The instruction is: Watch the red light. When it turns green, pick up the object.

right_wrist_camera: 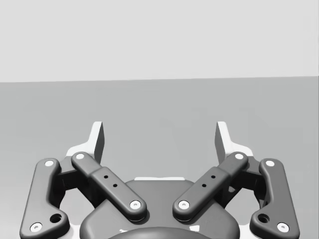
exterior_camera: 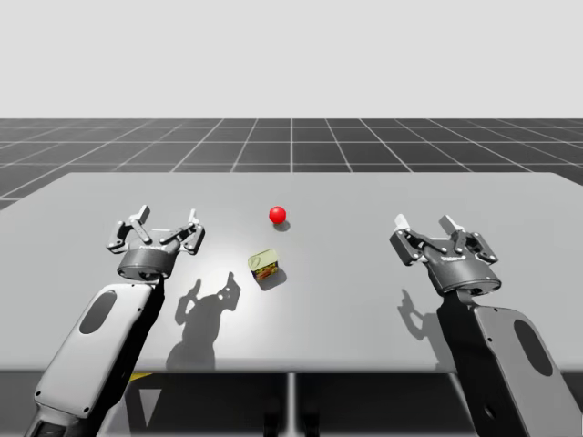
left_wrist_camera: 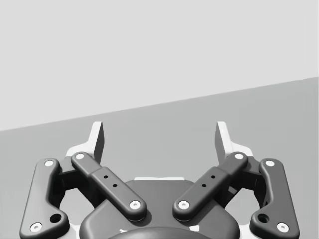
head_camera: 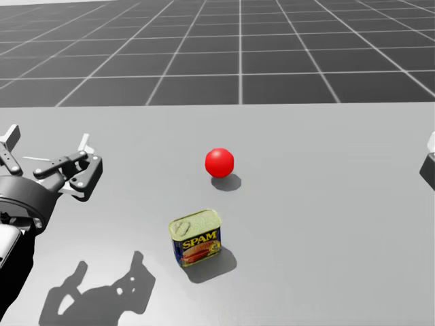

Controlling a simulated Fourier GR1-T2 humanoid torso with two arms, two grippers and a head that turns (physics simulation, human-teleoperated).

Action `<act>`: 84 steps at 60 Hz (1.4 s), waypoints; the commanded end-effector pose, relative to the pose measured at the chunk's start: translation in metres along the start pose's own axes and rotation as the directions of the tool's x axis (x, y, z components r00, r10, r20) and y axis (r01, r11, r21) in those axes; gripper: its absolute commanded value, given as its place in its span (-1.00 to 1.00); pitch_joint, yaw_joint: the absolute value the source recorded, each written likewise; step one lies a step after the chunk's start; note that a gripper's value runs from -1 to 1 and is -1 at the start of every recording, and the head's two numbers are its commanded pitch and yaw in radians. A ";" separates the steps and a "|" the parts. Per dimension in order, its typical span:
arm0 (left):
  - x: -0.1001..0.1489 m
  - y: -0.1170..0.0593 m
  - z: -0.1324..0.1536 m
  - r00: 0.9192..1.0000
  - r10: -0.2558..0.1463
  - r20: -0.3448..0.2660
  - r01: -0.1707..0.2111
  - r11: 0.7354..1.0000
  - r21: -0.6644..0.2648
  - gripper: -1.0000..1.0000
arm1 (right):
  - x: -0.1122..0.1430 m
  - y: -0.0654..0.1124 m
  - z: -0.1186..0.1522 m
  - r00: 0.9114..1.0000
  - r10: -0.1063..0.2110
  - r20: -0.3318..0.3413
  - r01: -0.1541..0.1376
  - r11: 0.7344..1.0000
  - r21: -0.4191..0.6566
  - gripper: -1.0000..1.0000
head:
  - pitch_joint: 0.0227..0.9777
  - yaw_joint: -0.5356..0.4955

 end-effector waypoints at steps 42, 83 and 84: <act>-0.001 0.000 0.000 1.000 -0.004 -0.001 0.004 1.000 -0.005 -1.00 | 0.000 -0.001 0.000 1.000 0.011 0.000 -0.011 1.000 0.003 -1.00 | 0.50 0.23; 0.030 -0.020 0.042 0.993 0.099 -0.058 -0.115 0.837 -0.536 -1.00 | -0.004 0.005 -0.001 0.999 0.049 -0.005 -0.049 0.999 -0.020 -1.00 | 0.65 0.31; 0.028 -0.019 0.045 0.991 0.108 -0.077 -0.133 0.805 -0.579 -1.00 | -0.004 0.005 -0.001 0.998 0.056 0.000 -0.056 0.998 -0.027 -1.00 | 0.65 0.31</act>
